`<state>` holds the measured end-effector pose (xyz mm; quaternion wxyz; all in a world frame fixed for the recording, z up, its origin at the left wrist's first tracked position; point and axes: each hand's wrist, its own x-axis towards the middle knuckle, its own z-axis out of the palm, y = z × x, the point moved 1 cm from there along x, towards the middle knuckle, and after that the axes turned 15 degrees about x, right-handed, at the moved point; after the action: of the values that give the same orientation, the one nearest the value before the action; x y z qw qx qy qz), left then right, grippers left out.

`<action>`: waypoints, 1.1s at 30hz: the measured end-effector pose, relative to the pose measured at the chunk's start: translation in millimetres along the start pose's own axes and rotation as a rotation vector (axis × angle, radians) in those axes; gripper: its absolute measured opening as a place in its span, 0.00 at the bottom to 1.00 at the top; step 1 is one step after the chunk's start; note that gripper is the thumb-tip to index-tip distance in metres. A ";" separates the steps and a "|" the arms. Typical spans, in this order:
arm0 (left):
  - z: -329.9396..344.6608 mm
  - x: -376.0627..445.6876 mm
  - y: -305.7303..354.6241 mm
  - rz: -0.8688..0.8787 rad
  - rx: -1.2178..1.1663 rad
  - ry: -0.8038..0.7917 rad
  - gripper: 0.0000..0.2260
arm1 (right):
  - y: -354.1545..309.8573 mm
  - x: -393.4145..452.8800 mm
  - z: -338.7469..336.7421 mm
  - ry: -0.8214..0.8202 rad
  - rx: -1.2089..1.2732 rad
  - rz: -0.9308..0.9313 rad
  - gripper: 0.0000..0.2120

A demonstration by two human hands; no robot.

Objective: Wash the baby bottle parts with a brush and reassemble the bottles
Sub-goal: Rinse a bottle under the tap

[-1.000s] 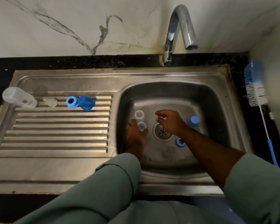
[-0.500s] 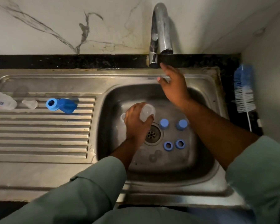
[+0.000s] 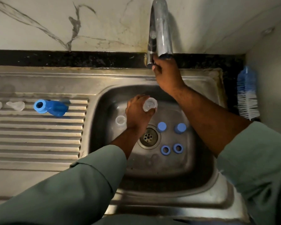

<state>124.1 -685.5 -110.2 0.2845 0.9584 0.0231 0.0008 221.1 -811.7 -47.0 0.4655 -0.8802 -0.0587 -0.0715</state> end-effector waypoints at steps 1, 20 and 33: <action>2.1 2.2 0.6 0.006 -0.002 -0.012 0.23 | 2.7 2.0 -1.2 -0.039 -0.127 -0.064 0.18; 5.8 23.9 7.8 -0.205 -0.471 -0.108 0.16 | 4.4 10.8 2.1 -0.409 -0.199 -0.211 0.25; 3.1 23.4 -0.8 0.068 -0.051 -0.073 0.23 | 15.3 10.3 8.7 -0.451 -0.225 -0.064 0.25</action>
<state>147.5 -685.5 -113.5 0.3093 0.9505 -0.0197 -0.0237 234.4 -812.6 -62.4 0.3371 -0.9180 -0.1806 0.1056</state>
